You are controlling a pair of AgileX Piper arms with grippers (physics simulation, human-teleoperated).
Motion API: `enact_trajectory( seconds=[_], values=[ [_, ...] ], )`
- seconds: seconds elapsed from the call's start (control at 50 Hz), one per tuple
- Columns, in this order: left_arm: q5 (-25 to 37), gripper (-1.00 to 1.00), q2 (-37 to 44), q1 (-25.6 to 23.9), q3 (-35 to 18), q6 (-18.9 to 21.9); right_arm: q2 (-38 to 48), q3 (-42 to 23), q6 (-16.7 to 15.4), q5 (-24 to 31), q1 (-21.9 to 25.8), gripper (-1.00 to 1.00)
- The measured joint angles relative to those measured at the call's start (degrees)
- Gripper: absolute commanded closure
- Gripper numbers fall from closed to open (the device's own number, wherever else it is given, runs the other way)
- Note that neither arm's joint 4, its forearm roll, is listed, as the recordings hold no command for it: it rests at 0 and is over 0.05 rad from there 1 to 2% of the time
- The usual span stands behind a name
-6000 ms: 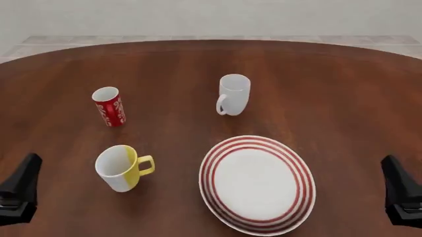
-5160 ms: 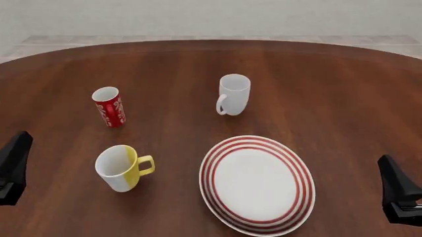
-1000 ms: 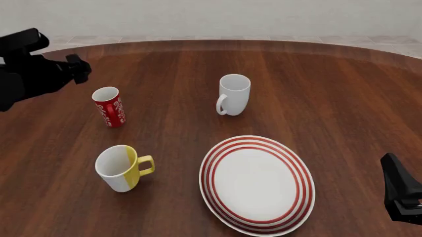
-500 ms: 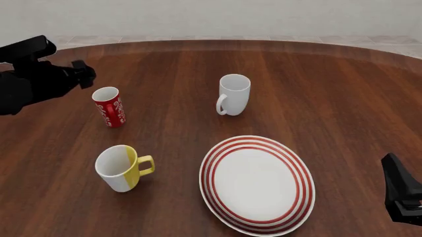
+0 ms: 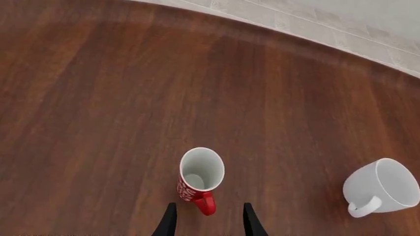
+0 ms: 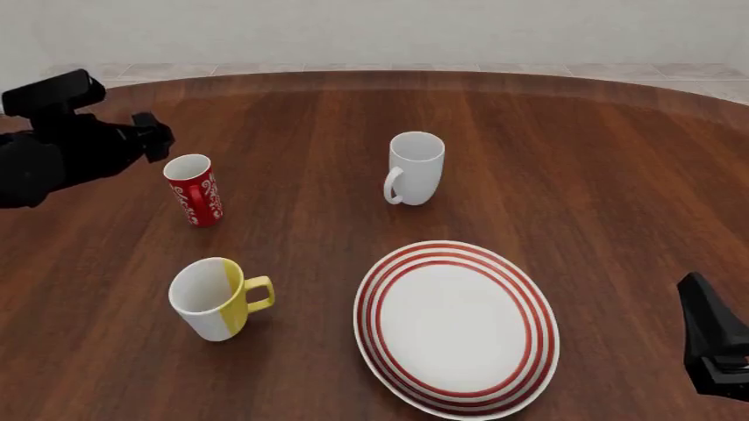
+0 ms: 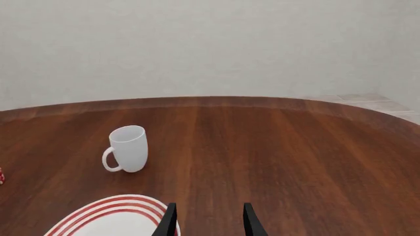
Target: Pick up the red mug and put it on the plate
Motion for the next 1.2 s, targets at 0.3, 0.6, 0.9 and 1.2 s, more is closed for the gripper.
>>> enact_trajectory(
  seconds=[0.3,0.6,0.9,1.2],
  values=[
    [-0.96,-1.0,1.6,-0.07,0.17,-0.17,0.09,0.0,0.02,-0.12,-0.04,-1.0],
    [-1.93,-1.0,3.24,-0.15,-0.01,-0.22,0.21,0.0,-0.04,-0.27,-0.05,-1.0],
    [-2.89,-1.0,4.73,-0.2,-0.24,-0.09,0.7,0.0,-0.1,-0.77,-0.07,-1.0],
    [-4.3,-1.0,7.29,-0.25,-0.38,-0.06,0.5,0.0,0.03,-0.57,-0.17,-1.0]
  ],
)
